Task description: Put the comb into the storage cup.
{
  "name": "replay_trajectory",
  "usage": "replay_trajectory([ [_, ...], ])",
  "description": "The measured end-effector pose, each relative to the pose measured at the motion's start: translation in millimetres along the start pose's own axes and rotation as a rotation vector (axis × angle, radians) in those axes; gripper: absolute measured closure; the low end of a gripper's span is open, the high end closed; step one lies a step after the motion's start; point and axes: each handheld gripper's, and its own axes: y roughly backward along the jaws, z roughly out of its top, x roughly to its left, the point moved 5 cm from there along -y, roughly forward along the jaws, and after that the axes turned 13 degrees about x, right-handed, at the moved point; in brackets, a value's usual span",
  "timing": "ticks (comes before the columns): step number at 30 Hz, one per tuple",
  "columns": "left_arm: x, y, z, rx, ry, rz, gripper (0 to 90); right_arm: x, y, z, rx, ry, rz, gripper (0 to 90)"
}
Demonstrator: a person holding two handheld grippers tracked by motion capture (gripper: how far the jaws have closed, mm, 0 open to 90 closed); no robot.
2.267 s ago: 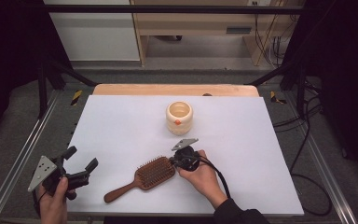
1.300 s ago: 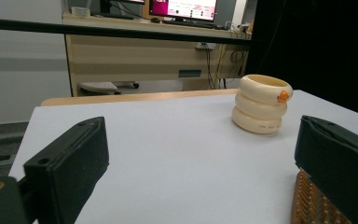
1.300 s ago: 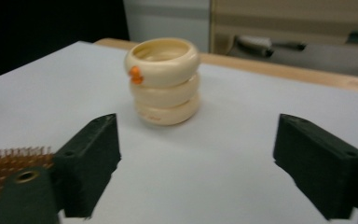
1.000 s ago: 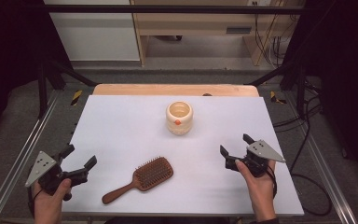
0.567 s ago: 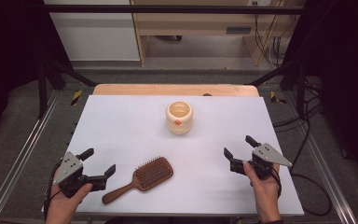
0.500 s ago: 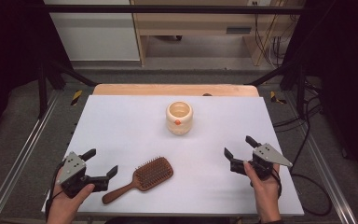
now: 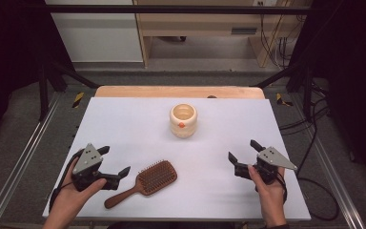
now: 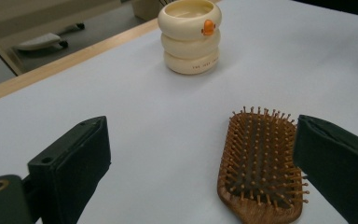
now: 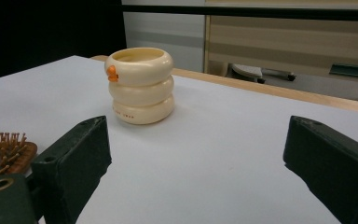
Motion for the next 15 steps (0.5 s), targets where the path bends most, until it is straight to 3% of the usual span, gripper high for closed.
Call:
replay_trajectory([
  [2, -1.5, -6.8, 2.5, 0.059, -0.018, -0.012, 4.5, -0.5, 0.0, -0.4, 0.003, 0.005, -0.002, 7.6],
  [10, -10.7, -19.9, -8.1, 0.111, -0.032, -0.046, 6.2, -2.7, -1.7, -2.2, 0.015, -0.004, -0.001, 6.8],
  [15, -12.2, -23.0, -17.2, 0.137, -0.042, -0.047, 6.5, -1.0, 4.3, -1.0, -0.01, -0.002, -0.004, 7.7],
])
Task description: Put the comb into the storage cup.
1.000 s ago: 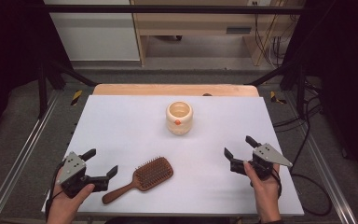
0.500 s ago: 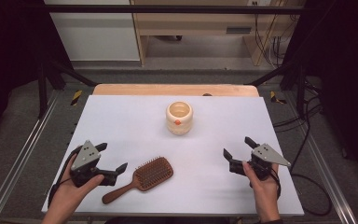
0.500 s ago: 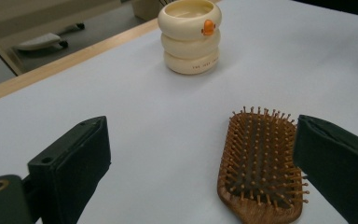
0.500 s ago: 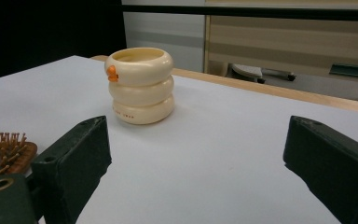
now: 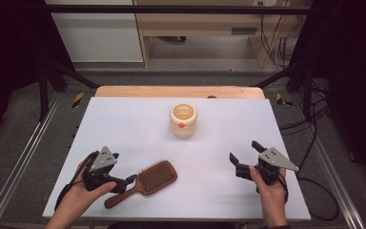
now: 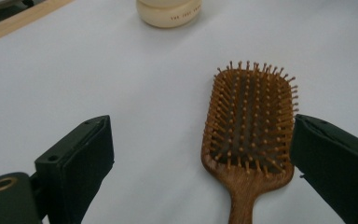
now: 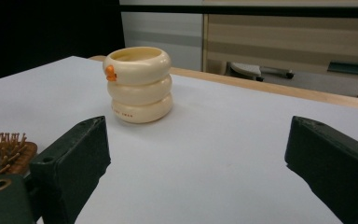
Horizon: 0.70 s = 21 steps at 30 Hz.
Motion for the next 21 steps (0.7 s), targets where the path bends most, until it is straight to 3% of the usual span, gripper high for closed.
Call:
replay_trajectory([
  [7, -4.9, -9.1, -5.4, 0.005, -0.011, -0.012, 7.3, 2.7, 3.9, -5.1, -0.018, 0.051, -0.022, 5.9],
  [14, -7.0, -12.2, -7.8, 0.028, -0.018, -0.02, 7.7, 0.1, 8.1, -7.8, -0.022, 0.026, -0.025, 4.6],
  [21, -6.9, -10.7, -11.3, 0.05, -0.027, -0.032, 7.5, 1.5, 2.2, -8.7, 0.0, 0.031, -0.016, 4.5],
])
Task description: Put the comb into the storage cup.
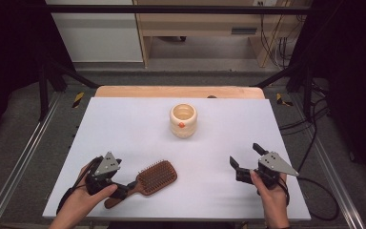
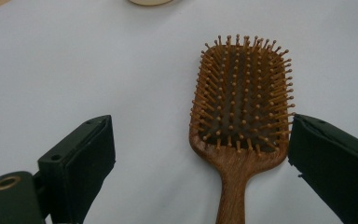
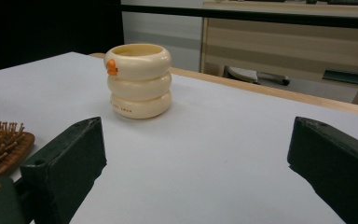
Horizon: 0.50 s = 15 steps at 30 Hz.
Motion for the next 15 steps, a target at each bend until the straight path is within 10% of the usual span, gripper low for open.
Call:
replay_trajectory([
  [15, -3.0, -16.1, -14.7, 0.097, -0.045, -0.032, 6.2, -1.6, -4.1, -2.5, 0.029, -0.014, 0.006, 4.4],
])
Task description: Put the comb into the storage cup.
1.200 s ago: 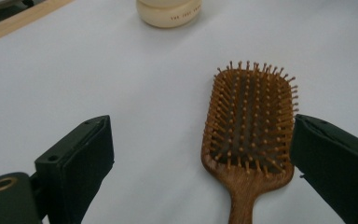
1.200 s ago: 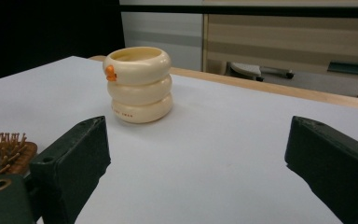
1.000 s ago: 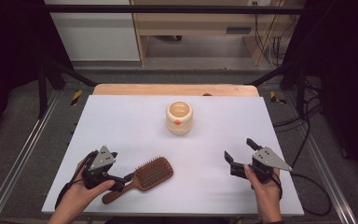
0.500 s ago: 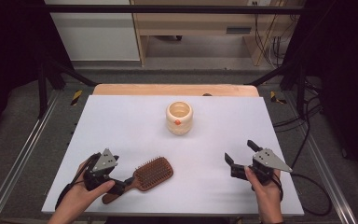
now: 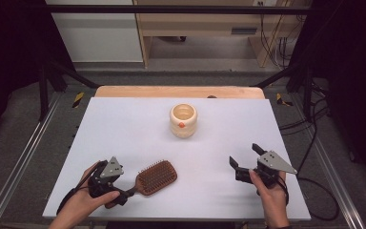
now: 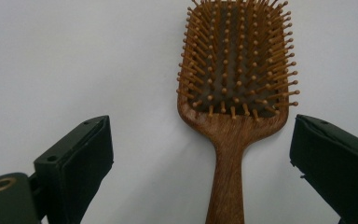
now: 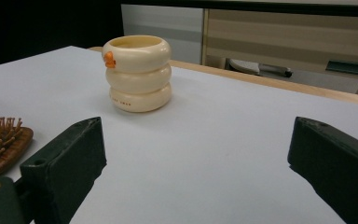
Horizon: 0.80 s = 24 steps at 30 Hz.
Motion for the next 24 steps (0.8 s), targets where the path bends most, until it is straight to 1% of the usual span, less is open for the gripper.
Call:
replay_trajectory([
  [7, 0.9, -7.1, -6.0, 0.024, -0.002, -0.011, 6.2, 2.5, -2.0, 0.0, 0.01, 0.012, 0.001, 4.4],
  [10, 0.6, -10.1, -7.6, 0.038, -0.004, -0.016, 6.2, 2.0, -2.3, -0.3, 0.012, 0.008, 0.001, 4.4],
  [16, 1.6, -14.6, -12.2, 0.081, -0.005, -0.013, 6.3, 1.3, -2.9, -1.1, 0.019, 0.008, -0.001, 4.4],
  [21, 3.1, -14.5, -13.2, 0.089, 0.006, -0.012, 6.8, 0.8, -3.5, -1.2, 0.021, 0.004, -0.002, 4.5],
  [24, 2.3, -15.1, -15.0, 0.101, -0.006, -0.02, 6.9, 1.1, -4.2, -1.2, 0.022, 0.007, -0.002, 4.5],
])
